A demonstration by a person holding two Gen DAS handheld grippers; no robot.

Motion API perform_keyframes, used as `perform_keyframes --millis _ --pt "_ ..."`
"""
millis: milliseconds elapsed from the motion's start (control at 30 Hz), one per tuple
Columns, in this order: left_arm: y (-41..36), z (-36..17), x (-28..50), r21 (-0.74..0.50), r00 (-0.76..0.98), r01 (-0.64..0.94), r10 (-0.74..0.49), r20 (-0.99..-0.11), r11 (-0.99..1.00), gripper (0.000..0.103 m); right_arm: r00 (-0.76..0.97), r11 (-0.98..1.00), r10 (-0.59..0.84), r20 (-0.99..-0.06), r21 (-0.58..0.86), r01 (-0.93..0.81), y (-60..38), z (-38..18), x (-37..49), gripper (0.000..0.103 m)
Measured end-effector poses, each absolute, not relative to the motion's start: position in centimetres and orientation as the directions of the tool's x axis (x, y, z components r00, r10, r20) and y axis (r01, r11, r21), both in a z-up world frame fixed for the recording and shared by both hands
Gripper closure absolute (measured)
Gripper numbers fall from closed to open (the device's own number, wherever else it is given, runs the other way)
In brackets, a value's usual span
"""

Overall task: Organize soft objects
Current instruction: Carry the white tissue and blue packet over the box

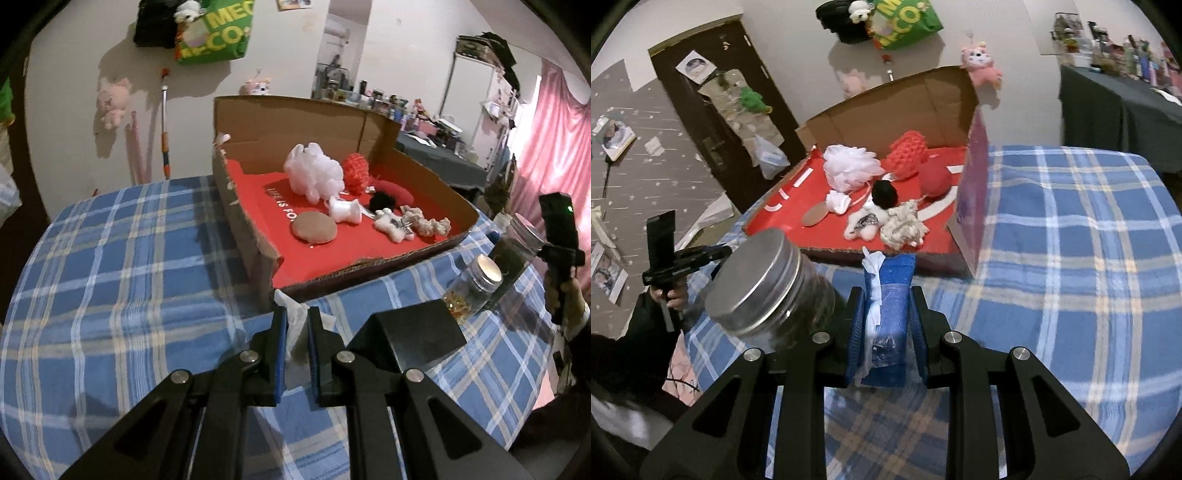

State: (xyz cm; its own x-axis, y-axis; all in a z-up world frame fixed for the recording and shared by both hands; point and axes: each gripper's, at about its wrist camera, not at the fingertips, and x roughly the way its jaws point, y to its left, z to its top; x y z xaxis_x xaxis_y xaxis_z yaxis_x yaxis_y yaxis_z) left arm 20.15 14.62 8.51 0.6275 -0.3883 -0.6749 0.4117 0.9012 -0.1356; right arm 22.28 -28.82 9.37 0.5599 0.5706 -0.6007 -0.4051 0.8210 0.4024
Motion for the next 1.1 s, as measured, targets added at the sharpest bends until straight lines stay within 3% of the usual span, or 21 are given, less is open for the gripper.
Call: perform_keyframes --millis 700,1100 --pt "13.4 9.8 23.0 -0.177 0.577 0.528 -0.504 -0.643 0.83 0.092 0.451 0.689 0.723 -0.523 0.494 -0.531 -29.3 9.3 27.1 0.08" --pt "10.4 10.6 26.3 -0.196 0.519 0.576 -0.54 -0.663 0.794 0.092 0.321 0.614 0.764 -0.56 0.475 -0.631 -27.0 10.8 31.9 0.08"
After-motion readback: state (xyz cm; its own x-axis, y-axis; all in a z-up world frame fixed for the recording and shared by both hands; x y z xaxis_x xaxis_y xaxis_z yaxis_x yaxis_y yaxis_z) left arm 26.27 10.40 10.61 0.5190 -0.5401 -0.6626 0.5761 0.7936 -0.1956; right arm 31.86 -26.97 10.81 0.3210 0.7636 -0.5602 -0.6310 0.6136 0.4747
